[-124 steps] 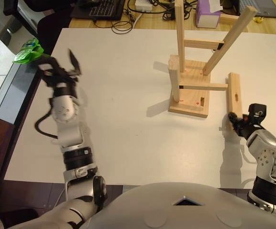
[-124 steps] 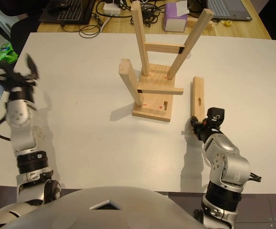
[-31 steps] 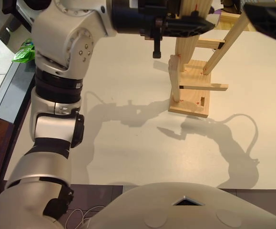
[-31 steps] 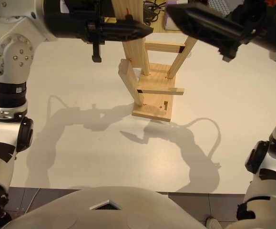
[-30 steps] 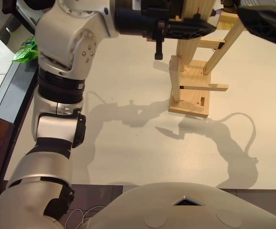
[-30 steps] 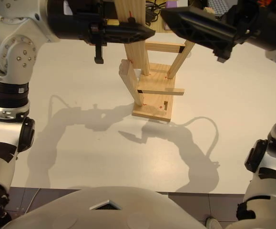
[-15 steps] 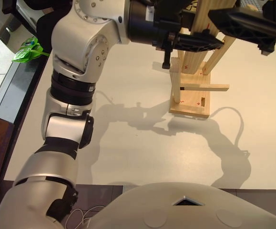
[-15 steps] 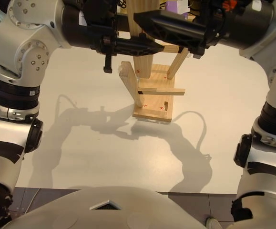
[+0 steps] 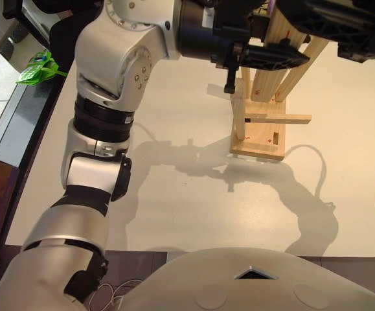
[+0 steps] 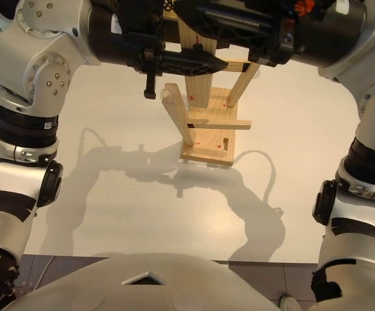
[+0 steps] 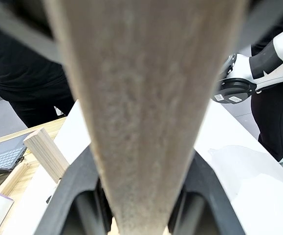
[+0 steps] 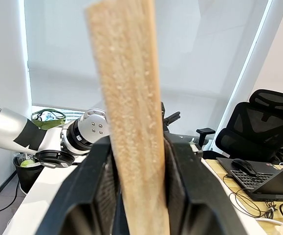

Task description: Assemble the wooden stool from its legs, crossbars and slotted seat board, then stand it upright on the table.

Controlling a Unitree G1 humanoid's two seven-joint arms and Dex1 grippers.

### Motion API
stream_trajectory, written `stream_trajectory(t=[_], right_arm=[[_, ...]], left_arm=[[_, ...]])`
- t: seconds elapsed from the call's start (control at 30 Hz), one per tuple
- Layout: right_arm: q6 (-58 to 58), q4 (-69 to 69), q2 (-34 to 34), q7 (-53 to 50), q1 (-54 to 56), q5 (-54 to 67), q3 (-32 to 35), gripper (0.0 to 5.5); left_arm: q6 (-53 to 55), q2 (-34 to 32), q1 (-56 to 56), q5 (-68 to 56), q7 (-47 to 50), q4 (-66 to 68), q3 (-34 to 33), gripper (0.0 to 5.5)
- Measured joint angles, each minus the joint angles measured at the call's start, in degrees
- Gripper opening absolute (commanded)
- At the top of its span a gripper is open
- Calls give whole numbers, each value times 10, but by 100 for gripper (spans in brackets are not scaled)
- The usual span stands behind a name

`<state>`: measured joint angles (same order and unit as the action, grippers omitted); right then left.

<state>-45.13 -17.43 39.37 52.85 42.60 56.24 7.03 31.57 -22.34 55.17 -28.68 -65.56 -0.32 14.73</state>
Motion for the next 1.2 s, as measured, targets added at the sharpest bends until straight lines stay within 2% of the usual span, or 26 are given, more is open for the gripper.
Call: stream_trajectory(t=[0.17, 0.2, 0.5, 0.7, 0.77, 0.83, 0.93, 1.0, 1.07, 1.1, 1.13, 1.2], right_arm=[[4, 0, -2, -1, 1, -5, 5, 113], [7, 0, -3, -2, 2, -6, 7, 113], [49, 11, -24, -55, 8, -24, 42, 104], [73, 9, -23, -98, -3, -25, 111, 103], [78, 4, -24, -123, -14, -19, 140, 103], [88, 0, -28, -166, -34, -13, 184, 103], [104, -10, -56, -234, -84, -14, 225, 103], [120, -20, -80, -288, -129, -21, 252, 103], [130, -34, -99, -329, -165, -30, 268, 103], [135, -41, -107, -346, -190, -39, 275, 103], [140, -44, -116, -357, -206, -43, 281, 103], [158, -46, -135, -389, -245, -61, 295, 103]], left_arm=[[0, 7, 3, 0, 2, 5, -4, 103], [-1, 10, 5, 1, 4, 7, -6, 139], [-26, 44, 35, 11, 65, 32, -57, 288], [10, 21, 37, -33, 89, -19, -124, 299], [24, 13, 19, -49, 114, -49, -153, 299], [35, -6, -4, -59, 170, -72, -216, 299], [14, -18, -33, -53, 283, -62, -310, 299], [8, -12, -101, -44, 360, -64, -365, 299], [8, -6, -191, -22, 390, -87, -367, 299], [5, -4, -251, 8, 401, -98, -342, 299], [3, -5, -301, 36, 406, -105, -313, 299], [-6, -3, -426, 107, 412, -112, -210, 299]])
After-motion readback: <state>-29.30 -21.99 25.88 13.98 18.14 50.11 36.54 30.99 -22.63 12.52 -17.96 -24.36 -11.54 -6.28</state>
